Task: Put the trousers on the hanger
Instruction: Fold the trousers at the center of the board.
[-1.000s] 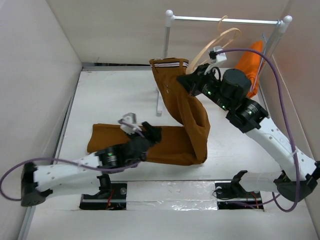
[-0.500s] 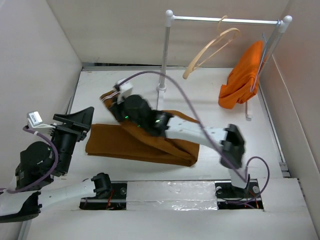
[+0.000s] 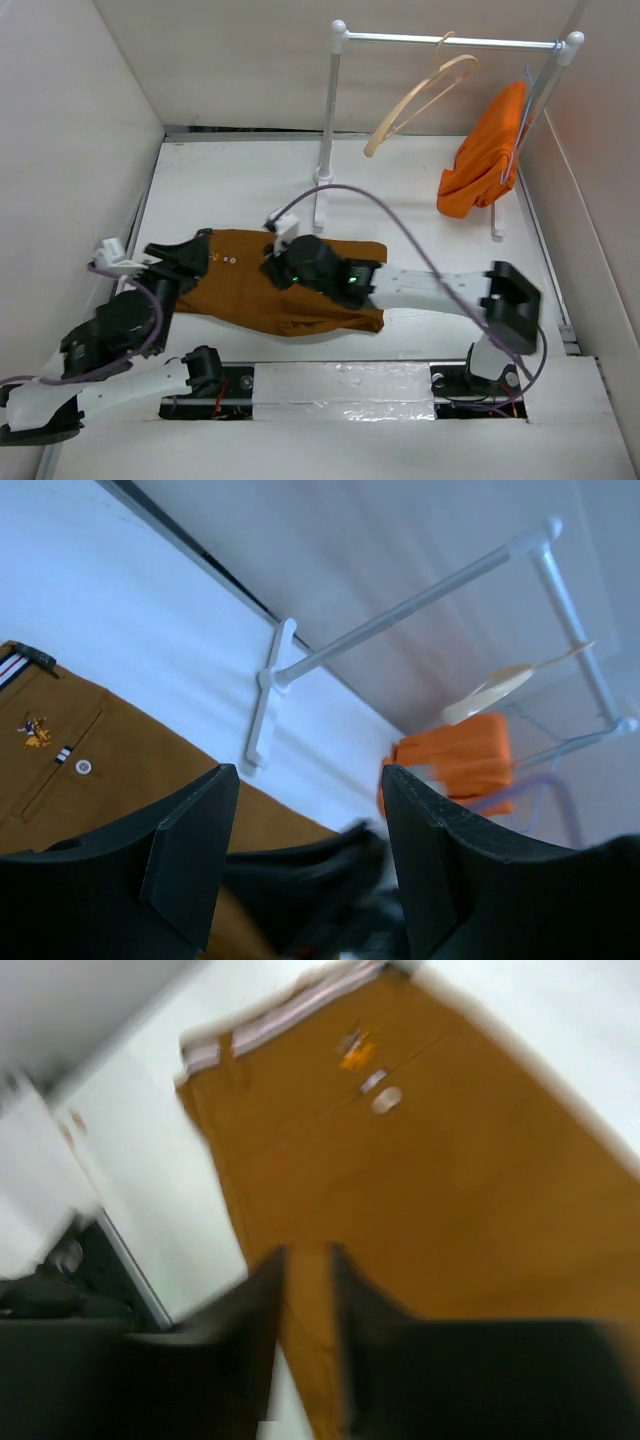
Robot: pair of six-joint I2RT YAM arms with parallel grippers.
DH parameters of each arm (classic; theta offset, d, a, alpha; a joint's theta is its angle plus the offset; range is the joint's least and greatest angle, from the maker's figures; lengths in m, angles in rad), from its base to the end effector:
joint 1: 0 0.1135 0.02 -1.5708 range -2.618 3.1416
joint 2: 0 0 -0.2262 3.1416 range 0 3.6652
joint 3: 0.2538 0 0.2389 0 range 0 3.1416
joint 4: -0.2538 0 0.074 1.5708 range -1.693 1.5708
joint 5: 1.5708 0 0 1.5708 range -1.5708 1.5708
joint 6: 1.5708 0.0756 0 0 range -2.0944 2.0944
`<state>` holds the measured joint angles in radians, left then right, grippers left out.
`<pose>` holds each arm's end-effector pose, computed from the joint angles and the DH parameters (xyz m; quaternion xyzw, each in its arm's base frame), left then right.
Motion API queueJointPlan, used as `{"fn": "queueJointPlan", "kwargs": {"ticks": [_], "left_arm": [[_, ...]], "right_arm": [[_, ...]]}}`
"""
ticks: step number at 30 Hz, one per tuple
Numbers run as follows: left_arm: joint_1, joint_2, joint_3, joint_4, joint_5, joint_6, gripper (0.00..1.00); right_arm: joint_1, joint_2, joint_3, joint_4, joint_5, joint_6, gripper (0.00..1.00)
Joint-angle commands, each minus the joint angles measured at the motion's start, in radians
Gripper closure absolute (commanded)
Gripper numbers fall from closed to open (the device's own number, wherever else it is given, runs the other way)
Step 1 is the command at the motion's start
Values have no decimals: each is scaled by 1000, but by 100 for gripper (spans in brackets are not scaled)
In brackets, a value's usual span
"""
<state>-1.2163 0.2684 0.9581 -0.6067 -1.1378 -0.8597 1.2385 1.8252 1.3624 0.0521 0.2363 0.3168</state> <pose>0.0808 -0.0207 0.3757 -0.2889 0.6318 -0.3487 0.6291 0.1622 0.4157 0.2240 -0.3115 0.7727 0.3116 0.4570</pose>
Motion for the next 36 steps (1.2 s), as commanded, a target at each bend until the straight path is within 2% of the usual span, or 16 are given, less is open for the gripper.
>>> {"fn": "queueJointPlan", "kwargs": {"ticks": [1,3,4,5,9,12,19,23,26,29,30,32,33,34,35,36], "left_arm": [[-5,123,-103,8,12,-117,43],[-5,231,-171,146,77,-101,42],[-5,271,-188,147,94,-101,43],[-5,314,-206,207,114,-108,42],[4,558,-266,393,264,-81,42],[4,693,-283,493,324,-68,42],[83,894,-364,708,562,-68,45],[83,908,-409,757,589,-65,50],[83,887,-424,751,570,-67,57],[83,844,-417,760,550,-32,68],[83,823,-411,762,541,2,75],[83,804,-375,762,530,51,81],[83,792,-358,759,526,79,85],[95,787,-319,753,526,134,87],[109,784,-296,737,524,161,89],[109,779,-276,733,526,192,93]], "right_arm": [[-39,-260,-176,172,78,4,87],[-79,-406,-438,143,104,39,100],[-79,-450,-439,143,115,50,100],[-112,-492,-564,152,116,67,100],[-178,-679,-812,181,51,152,100],[-178,-719,-948,195,57,192,100],[-178,-708,-1155,308,44,367,100],[-169,-811,-1122,142,83,354,100],[-169,-989,-1030,-19,162,288,91],[-215,-1142,-924,-133,210,147,60],[-271,-1162,-834,-149,215,112,44],[-347,-1166,-736,-162,209,-2,36],[-390,-1150,-632,-161,195,-33,49],[-480,-1103,-576,-161,132,-83,78],[-522,-1074,-521,-147,97,-103,99],[-562,-1043,-470,-132,63,-120,100]]}}
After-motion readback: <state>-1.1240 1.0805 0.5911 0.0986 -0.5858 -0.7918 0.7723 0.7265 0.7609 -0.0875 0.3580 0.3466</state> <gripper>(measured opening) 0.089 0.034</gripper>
